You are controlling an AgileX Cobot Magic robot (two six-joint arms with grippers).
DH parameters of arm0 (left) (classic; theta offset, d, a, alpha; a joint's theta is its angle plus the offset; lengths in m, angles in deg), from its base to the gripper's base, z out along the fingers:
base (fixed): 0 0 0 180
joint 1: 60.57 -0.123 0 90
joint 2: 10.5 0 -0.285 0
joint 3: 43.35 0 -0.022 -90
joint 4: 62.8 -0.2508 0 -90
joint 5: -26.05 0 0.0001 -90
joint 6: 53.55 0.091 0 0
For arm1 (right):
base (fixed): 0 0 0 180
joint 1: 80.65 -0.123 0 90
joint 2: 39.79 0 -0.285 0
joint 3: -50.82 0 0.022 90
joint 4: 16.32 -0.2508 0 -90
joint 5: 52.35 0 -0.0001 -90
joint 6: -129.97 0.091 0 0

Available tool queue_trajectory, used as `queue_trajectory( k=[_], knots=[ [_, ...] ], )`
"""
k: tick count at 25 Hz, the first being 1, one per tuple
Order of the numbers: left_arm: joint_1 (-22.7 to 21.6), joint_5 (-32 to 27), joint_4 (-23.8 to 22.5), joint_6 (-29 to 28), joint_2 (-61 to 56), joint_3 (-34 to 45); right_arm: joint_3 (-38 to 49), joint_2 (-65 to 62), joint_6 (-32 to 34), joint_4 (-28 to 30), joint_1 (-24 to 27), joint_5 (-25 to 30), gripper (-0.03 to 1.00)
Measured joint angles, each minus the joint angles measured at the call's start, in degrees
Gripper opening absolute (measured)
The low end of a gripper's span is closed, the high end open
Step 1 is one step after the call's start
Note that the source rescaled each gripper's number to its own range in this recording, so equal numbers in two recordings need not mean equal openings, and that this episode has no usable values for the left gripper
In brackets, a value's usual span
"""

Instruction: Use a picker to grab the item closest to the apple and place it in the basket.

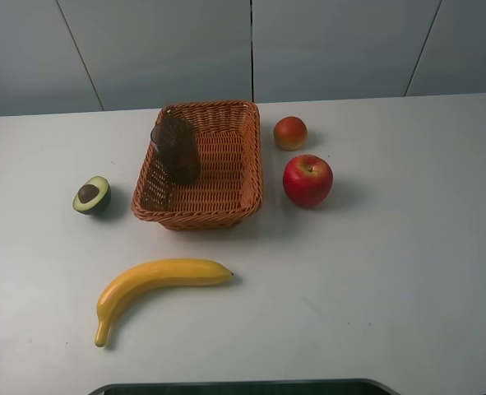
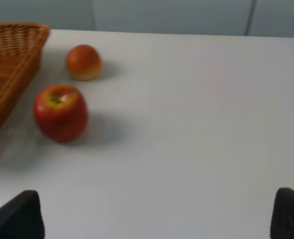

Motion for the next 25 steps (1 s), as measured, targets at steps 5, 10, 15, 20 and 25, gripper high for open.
queue_trajectory(
  k=[5, 10, 15, 20, 25],
  knots=[
    [0.0, 0.0, 0.0, 0.0, 0.0, 0.0, 0.0, 0.0, 0.0, 0.5, 7.5, 0.0, 0.98],
    [0.0, 0.0, 0.0, 0.0, 0.0, 0.0, 0.0, 0.0, 0.0, 0.5, 8.7, 0.0, 0.98],
    [0.0, 0.0, 0.0, 0.0, 0.0, 0.0, 0.0, 0.0, 0.0, 0.5, 8.7, -0.1, 0.98],
    [0.0, 0.0, 0.0, 0.0, 0.0, 0.0, 0.0, 0.0, 0.0, 0.5, 8.7, -0.1, 0.98],
    [0.0, 0.0, 0.0, 0.0, 0.0, 0.0, 0.0, 0.0, 0.0, 0.5, 8.7, -0.1, 0.98]
  ],
)
